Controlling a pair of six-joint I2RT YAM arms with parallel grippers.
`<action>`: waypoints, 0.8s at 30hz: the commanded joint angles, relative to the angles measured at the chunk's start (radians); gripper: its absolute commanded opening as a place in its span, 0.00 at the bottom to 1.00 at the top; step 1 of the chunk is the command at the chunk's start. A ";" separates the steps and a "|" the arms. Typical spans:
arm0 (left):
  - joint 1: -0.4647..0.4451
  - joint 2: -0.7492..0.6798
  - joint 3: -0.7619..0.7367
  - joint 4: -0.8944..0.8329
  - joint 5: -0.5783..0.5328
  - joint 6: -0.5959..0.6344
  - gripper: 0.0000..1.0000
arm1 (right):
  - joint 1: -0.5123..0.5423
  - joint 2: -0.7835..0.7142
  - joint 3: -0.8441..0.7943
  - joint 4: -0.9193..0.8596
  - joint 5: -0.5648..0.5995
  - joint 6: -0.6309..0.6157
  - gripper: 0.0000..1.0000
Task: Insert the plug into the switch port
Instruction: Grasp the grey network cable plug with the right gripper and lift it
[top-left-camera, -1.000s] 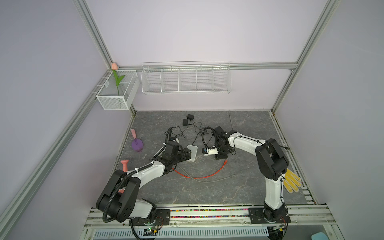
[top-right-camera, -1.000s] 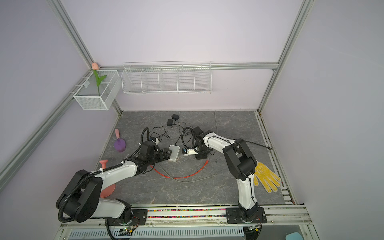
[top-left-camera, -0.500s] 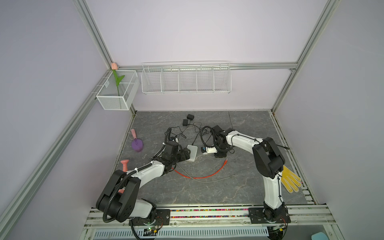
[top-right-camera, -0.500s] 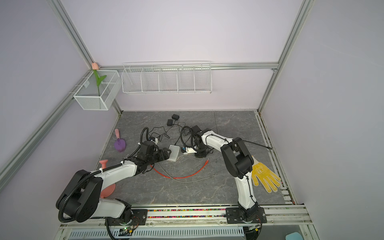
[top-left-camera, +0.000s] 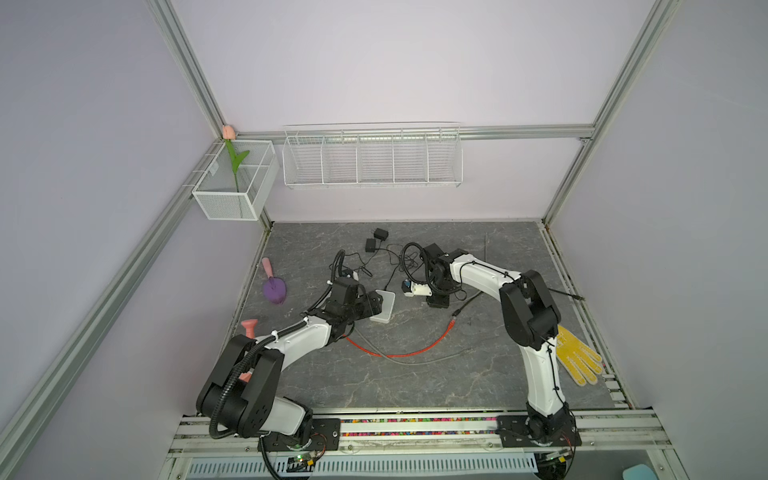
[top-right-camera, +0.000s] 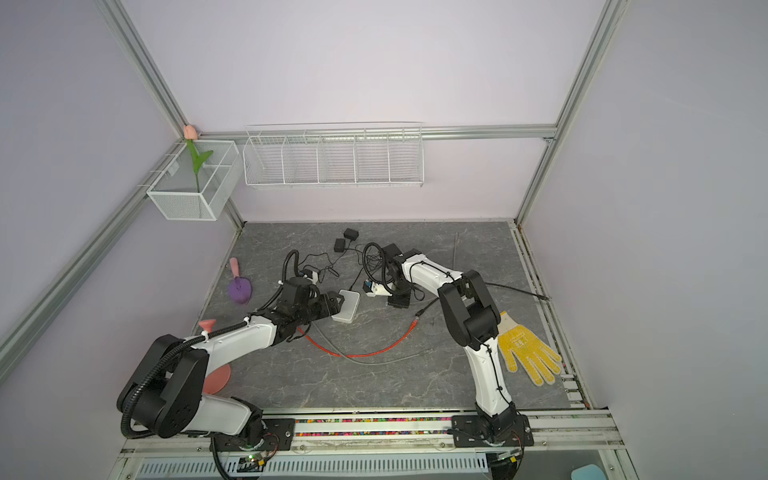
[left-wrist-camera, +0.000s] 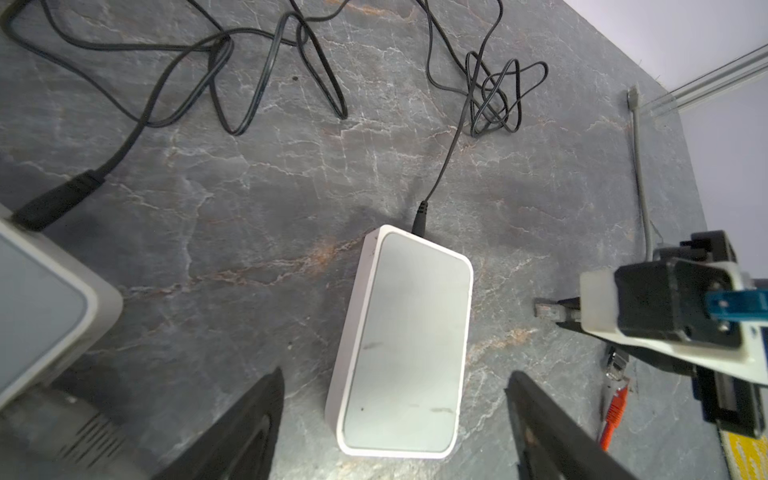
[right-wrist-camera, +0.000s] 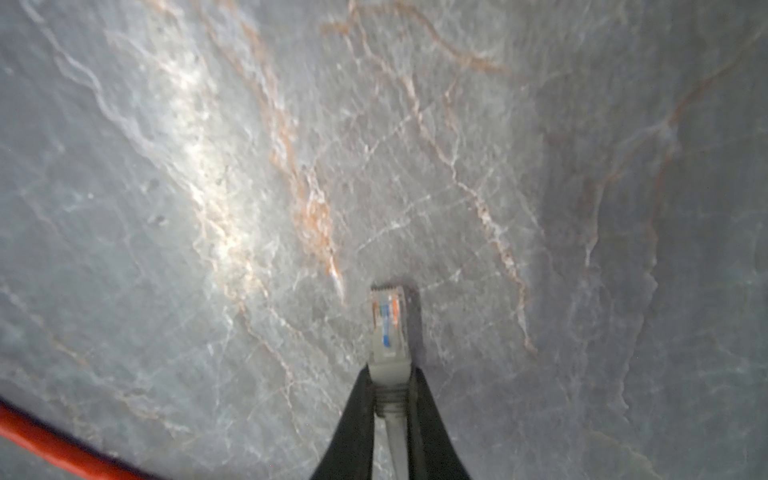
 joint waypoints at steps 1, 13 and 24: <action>0.006 0.023 0.030 -0.012 0.011 0.006 0.83 | -0.005 0.000 0.007 -0.041 -0.027 0.041 0.13; 0.013 0.134 0.093 -0.005 0.017 0.013 0.81 | 0.009 -0.031 -0.001 -0.038 -0.076 0.154 0.07; 0.018 0.234 0.148 -0.007 0.034 0.028 0.79 | 0.059 -0.089 -0.084 0.073 -0.048 0.208 0.07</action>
